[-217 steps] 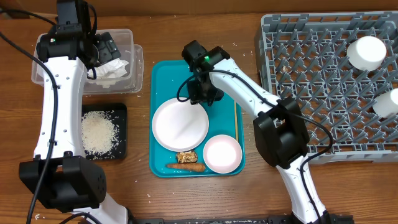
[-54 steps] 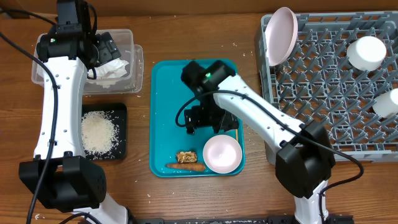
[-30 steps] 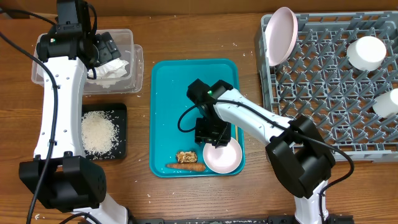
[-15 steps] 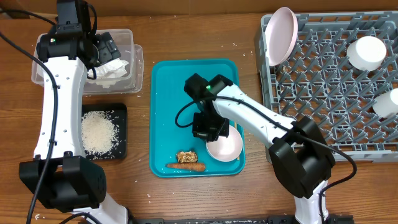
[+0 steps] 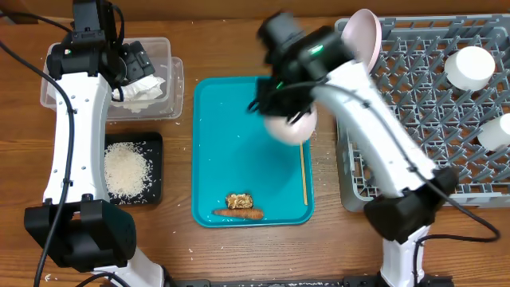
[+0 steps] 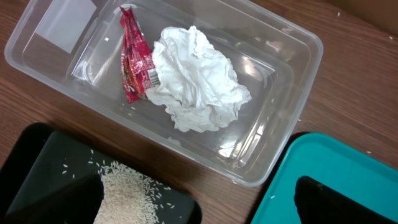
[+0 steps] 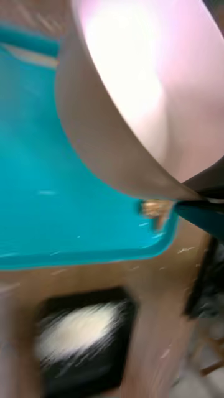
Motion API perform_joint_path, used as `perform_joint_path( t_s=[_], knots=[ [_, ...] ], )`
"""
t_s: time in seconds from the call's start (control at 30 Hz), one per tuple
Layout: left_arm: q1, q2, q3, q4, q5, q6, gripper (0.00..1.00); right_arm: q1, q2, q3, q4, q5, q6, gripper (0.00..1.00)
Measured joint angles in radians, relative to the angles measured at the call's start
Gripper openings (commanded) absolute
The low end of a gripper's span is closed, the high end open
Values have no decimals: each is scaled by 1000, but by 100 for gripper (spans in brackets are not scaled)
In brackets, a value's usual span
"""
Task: Sort waste into correct bins and load items into the dishwasher
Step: 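Carry the pink bowl into the dish rack and release it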
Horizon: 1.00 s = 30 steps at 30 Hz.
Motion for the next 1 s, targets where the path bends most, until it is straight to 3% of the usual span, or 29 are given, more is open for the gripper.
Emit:
perform_joint_path(
  t_s=[0.23, 0.33, 0.5, 0.7, 1.0],
  knots=[
    [0, 0, 0, 0, 0, 0, 100, -396, -50, 117, 9, -45, -182, 4],
    [0, 0, 0, 0, 0, 0, 100, -594, -52, 116, 34, -161, -373, 4],
    [0, 0, 0, 0, 0, 0, 100, -755, -30, 116, 45, -381, -565, 4],
    [0, 0, 0, 0, 0, 0, 100, -887, 77, 115, 198, -624, -659, 4],
    [0, 0, 0, 0, 0, 0, 100, -948, 239, 115, 387, -843, -656, 4]
  ],
)
